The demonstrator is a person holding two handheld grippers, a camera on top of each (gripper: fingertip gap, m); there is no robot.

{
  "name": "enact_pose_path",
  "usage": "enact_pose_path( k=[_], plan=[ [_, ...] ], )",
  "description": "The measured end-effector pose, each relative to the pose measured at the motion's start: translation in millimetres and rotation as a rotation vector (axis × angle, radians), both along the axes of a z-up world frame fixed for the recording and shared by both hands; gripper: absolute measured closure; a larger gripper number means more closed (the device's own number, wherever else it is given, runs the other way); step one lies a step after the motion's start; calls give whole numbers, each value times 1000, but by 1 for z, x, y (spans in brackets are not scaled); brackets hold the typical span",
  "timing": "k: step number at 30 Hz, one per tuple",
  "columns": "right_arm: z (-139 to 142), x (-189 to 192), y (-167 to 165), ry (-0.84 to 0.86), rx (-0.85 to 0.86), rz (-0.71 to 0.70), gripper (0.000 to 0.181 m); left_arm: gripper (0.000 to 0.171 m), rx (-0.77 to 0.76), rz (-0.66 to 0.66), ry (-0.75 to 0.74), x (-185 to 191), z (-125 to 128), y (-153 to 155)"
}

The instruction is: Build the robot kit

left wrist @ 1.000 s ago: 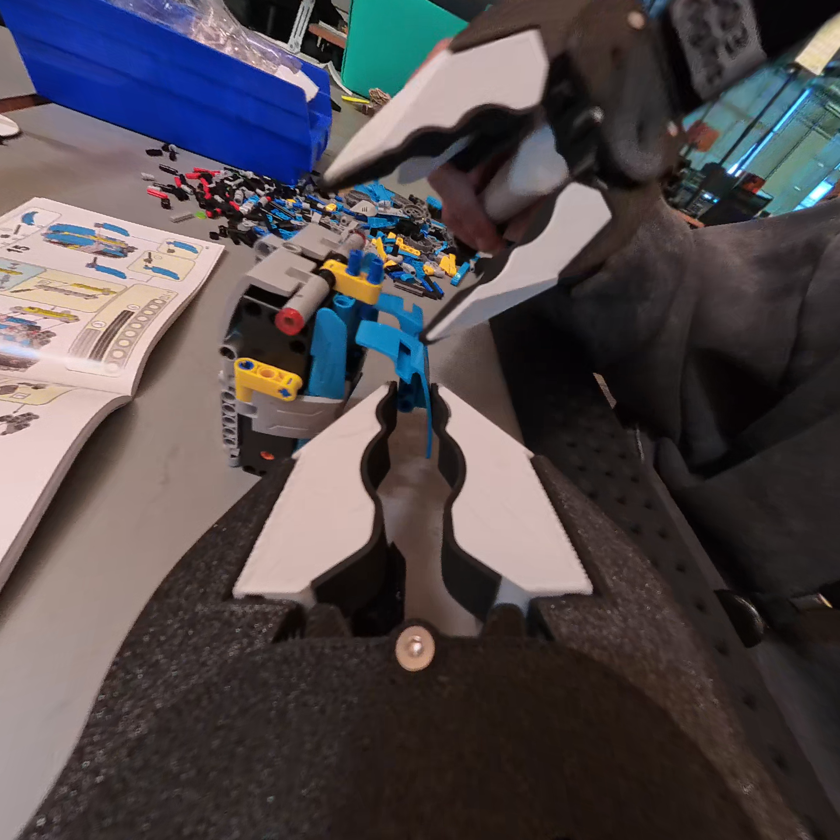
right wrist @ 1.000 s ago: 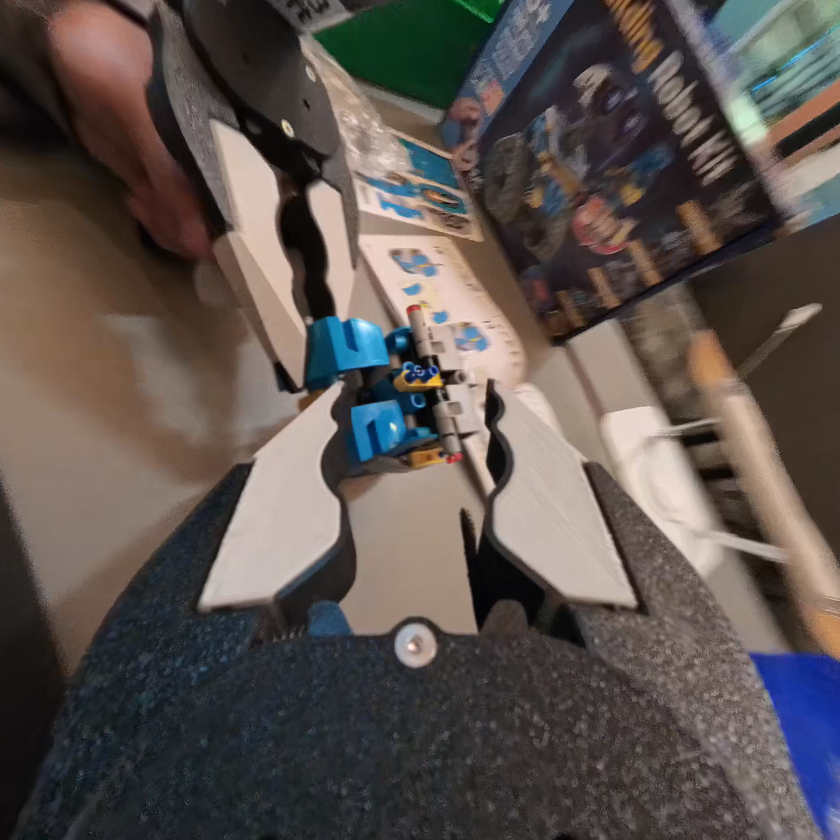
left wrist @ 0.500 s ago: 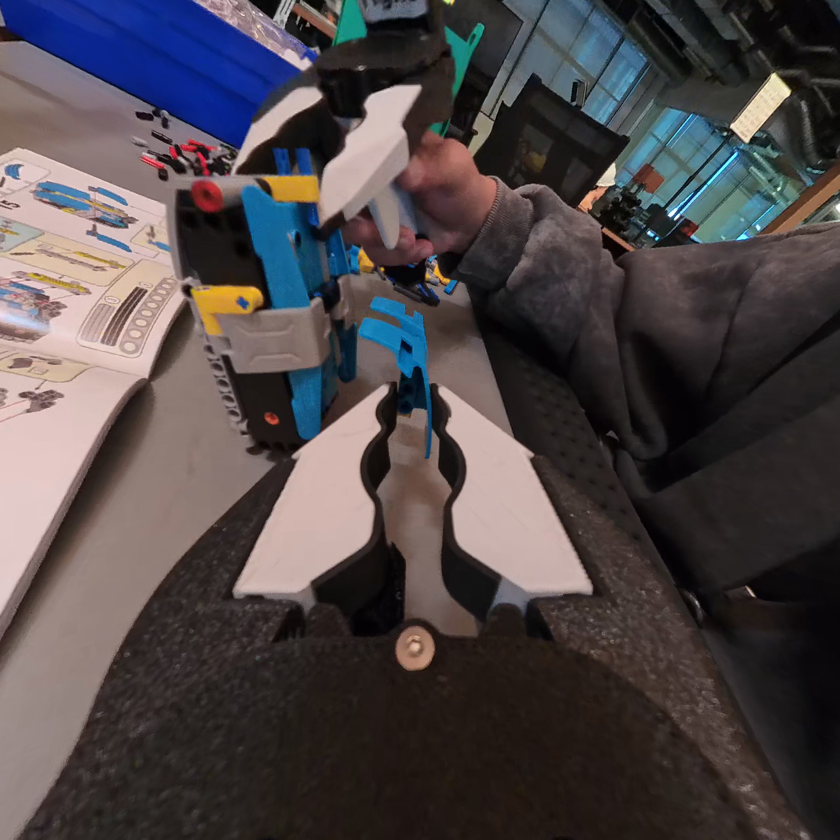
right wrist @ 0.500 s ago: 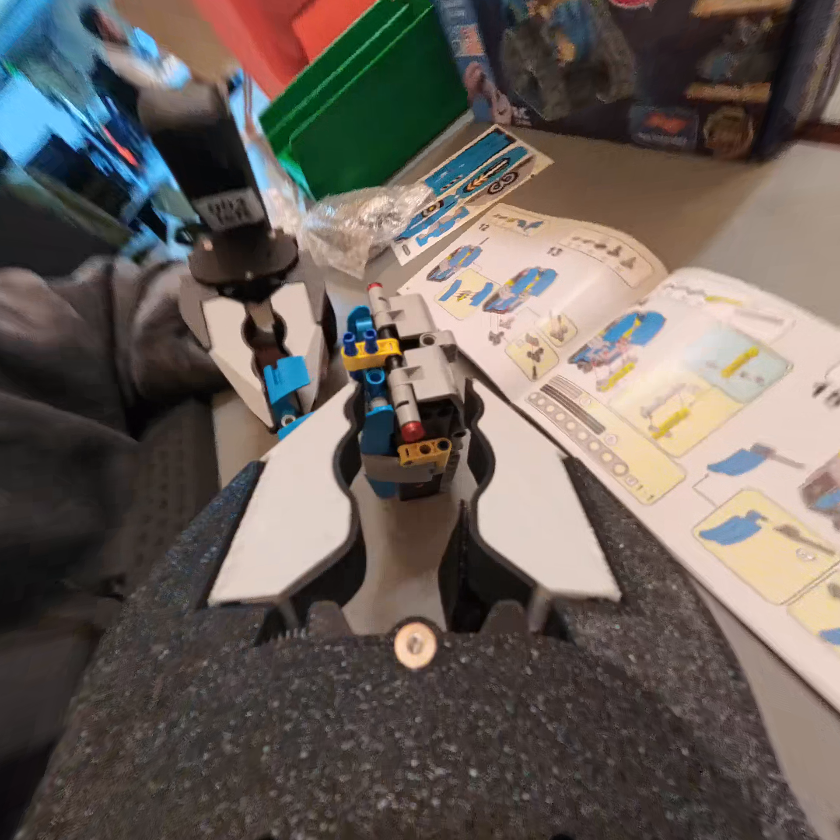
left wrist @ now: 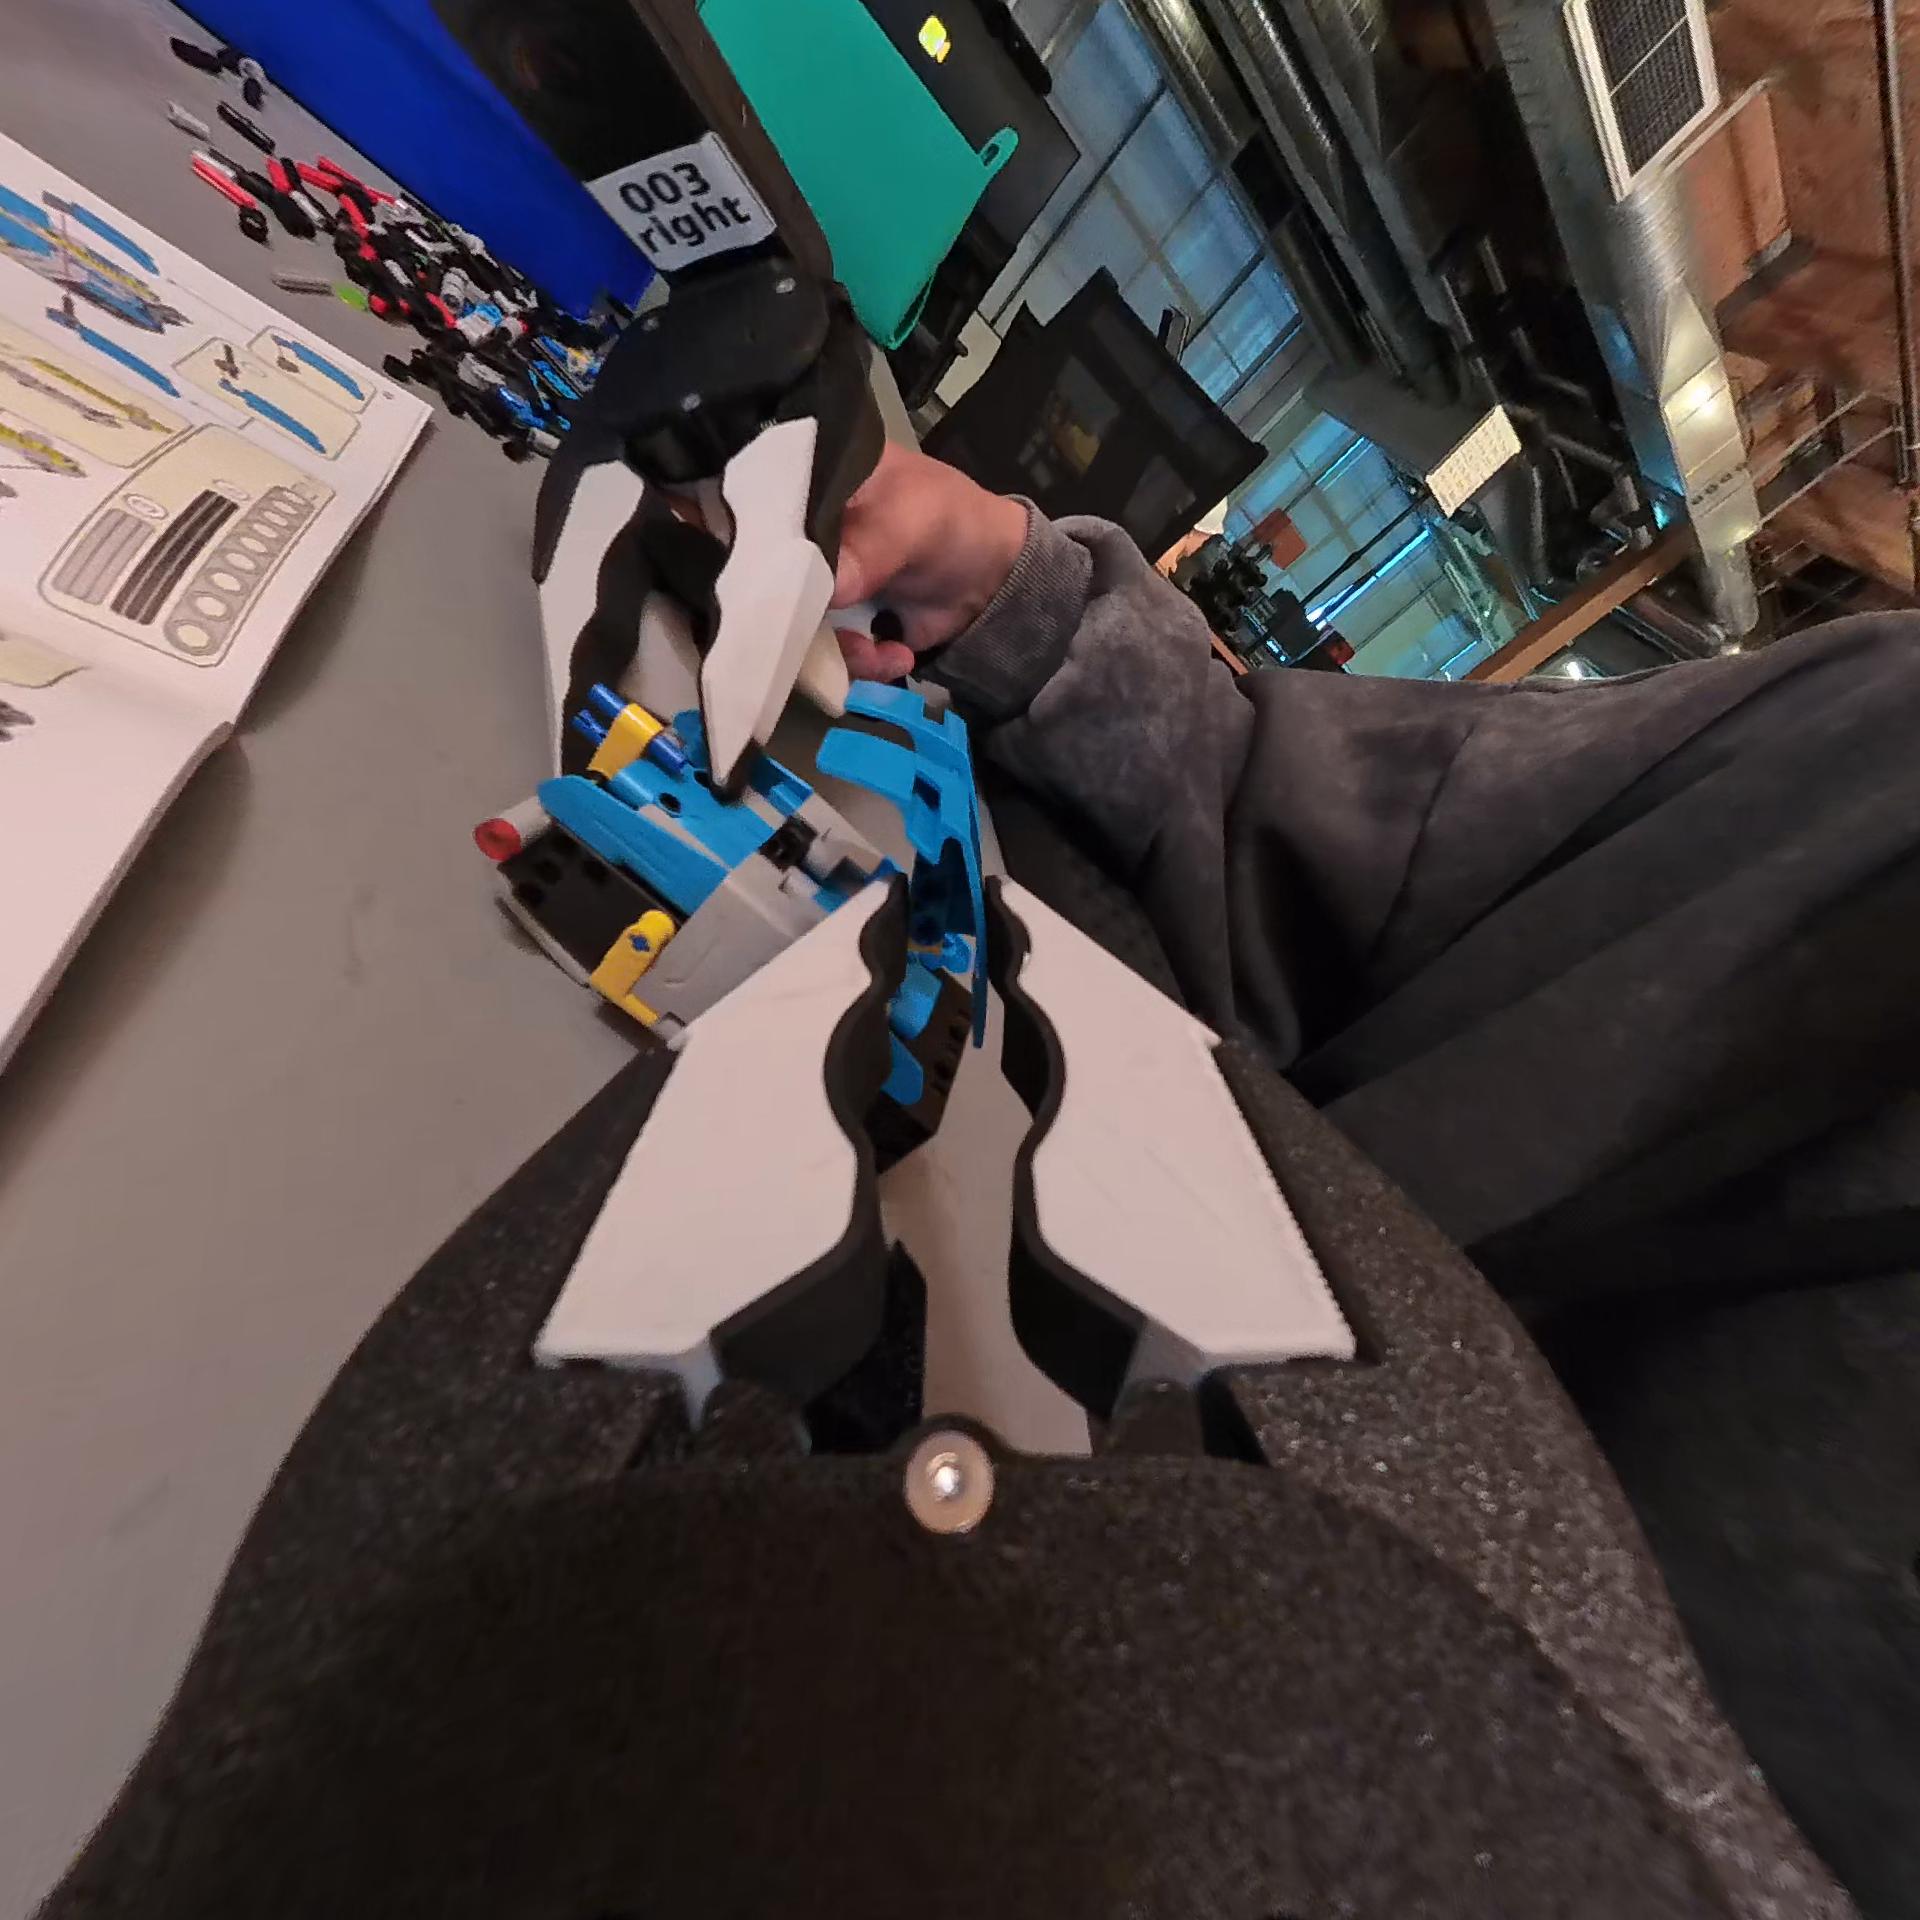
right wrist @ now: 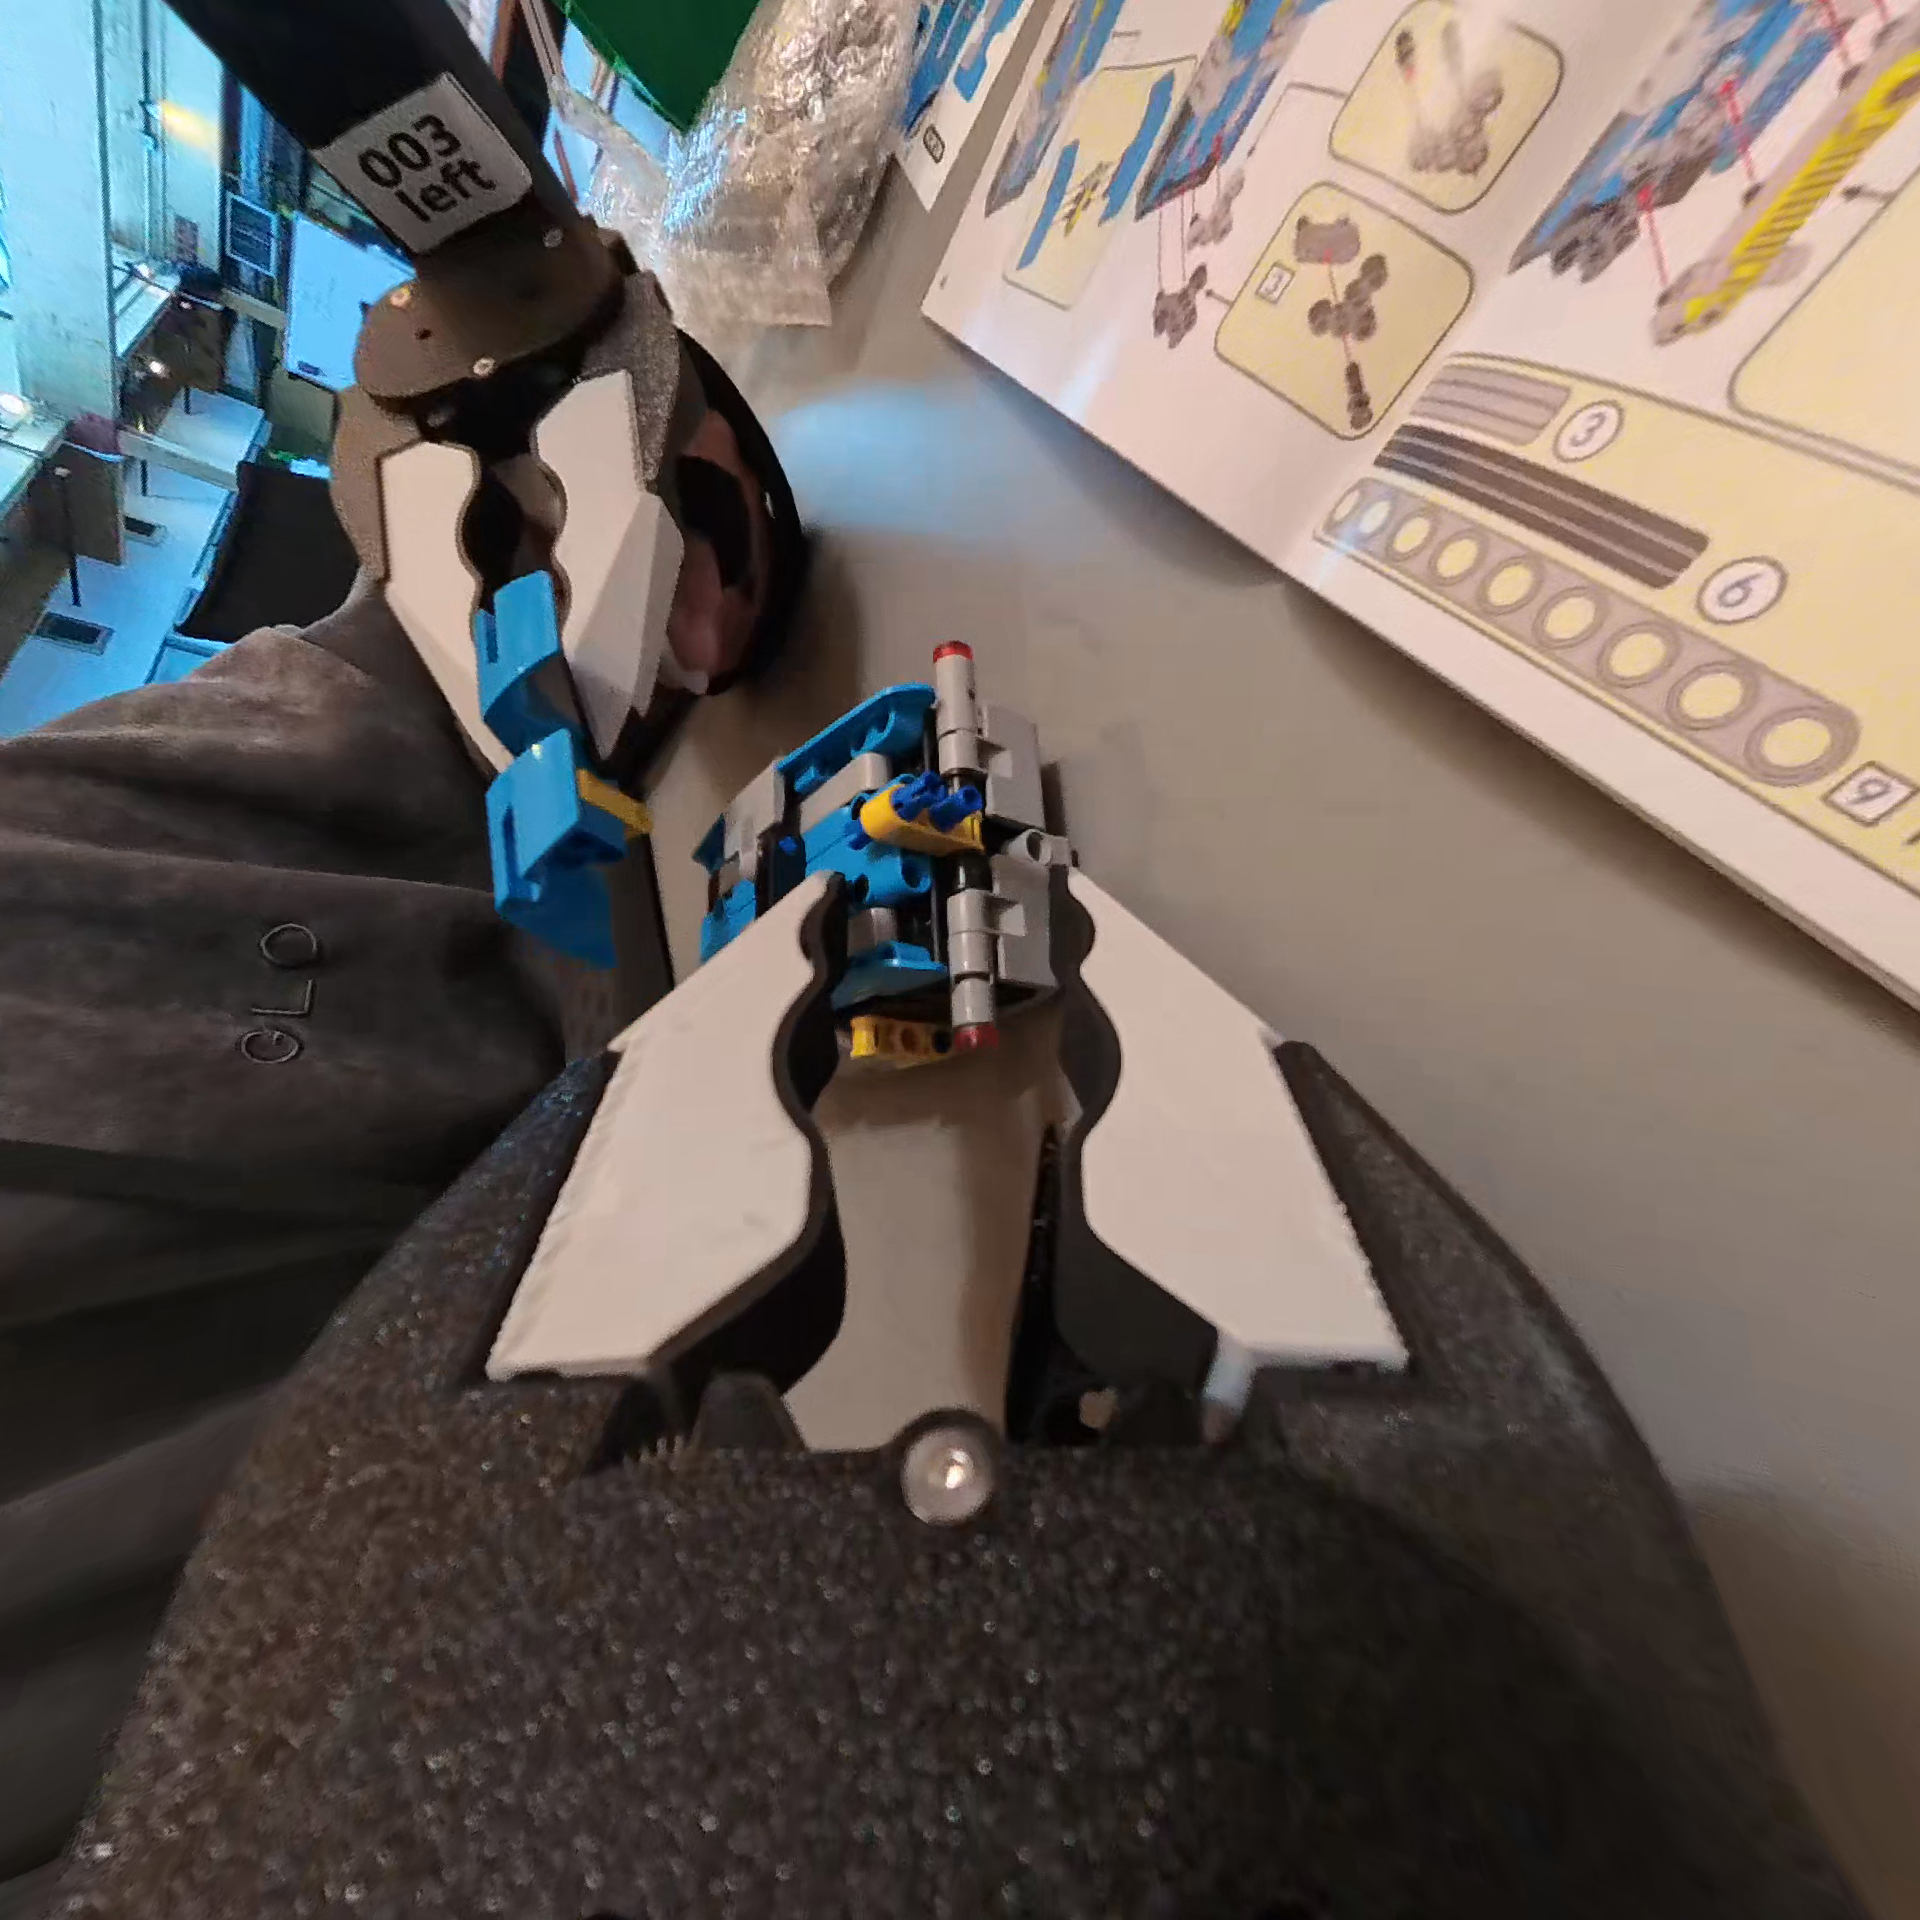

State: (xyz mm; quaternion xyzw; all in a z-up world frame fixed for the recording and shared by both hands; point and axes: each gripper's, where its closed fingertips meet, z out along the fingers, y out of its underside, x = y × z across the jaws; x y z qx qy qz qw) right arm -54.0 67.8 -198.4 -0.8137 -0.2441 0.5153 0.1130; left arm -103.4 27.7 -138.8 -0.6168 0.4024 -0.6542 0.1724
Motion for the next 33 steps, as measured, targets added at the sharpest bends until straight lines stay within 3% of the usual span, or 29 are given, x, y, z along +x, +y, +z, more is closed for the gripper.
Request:
enact_pose_path(
  k=[5,9,14,17,24,28,33],
  plan=[
    [-2,4,3,-9,26,-40,135,158,37,-31,11,-1,-3,-15],
    [10,16,16,-34,178,-129,120,158,30,-45,7,0,-3,-17],
    [65,24,29,13,573,-287,123,159,-35,2,-25,-3,2,-4],
    [92,1,4,92,772,-228,119,158,-80,35,-34,-4,3,4],
    [56,-38,-25,-234,1084,13,107,159,-230,46,-2,-5,-2,17],
    [45,-43,-25,-318,1128,47,111,159,-331,-17,-6,-7,-1,16],
    [46,-39,-24,-313,1109,41,124,159,-340,-29,-4,-7,-1,14]
  ],
)
